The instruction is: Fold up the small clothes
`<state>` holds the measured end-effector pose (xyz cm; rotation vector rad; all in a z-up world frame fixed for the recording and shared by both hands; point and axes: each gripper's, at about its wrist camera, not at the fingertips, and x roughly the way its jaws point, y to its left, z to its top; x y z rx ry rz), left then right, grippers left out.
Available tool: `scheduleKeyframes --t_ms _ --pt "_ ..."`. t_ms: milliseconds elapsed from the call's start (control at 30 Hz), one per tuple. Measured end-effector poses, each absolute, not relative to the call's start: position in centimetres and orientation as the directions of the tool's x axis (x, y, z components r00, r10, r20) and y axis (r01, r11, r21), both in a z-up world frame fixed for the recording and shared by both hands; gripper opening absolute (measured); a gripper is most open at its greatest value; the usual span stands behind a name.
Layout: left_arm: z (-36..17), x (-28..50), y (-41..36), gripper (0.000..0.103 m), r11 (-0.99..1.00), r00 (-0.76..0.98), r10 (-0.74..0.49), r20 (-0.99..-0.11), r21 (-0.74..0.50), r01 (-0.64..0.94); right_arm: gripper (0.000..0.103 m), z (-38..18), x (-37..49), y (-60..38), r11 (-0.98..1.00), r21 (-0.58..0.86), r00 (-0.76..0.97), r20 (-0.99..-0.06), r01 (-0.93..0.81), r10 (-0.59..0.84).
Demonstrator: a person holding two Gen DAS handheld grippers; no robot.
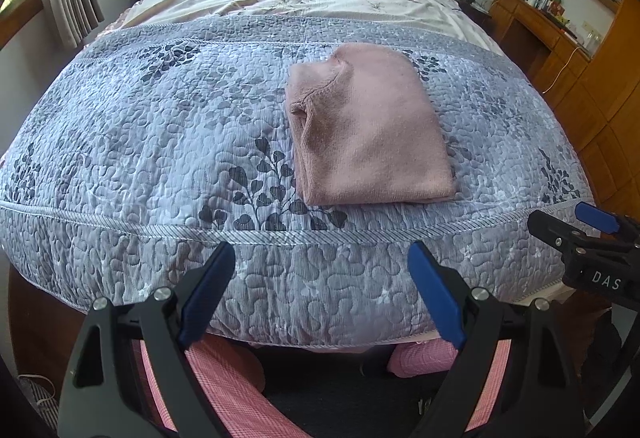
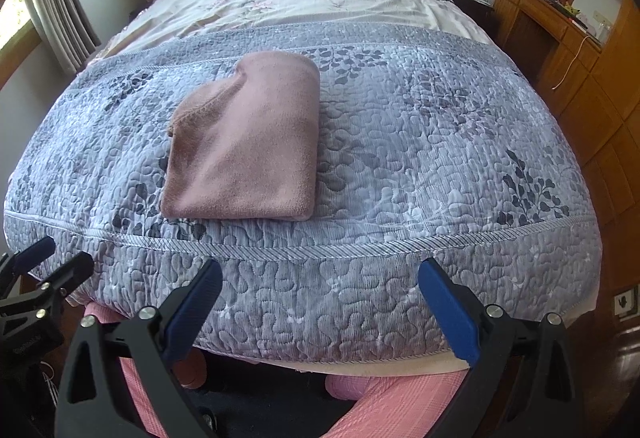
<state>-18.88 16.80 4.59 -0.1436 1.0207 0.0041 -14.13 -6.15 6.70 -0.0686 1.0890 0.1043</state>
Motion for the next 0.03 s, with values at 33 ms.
scheduleKeyframes --t_ms 33 --pt "4.60 -18.87 16.79 0.087 0.990 0.523 -0.064 -0.850 -0.118 -0.070 0.099 6.71 -14.13 -6.18 0.993 -0.007 0.460 -0.886 -0.117 0.048"
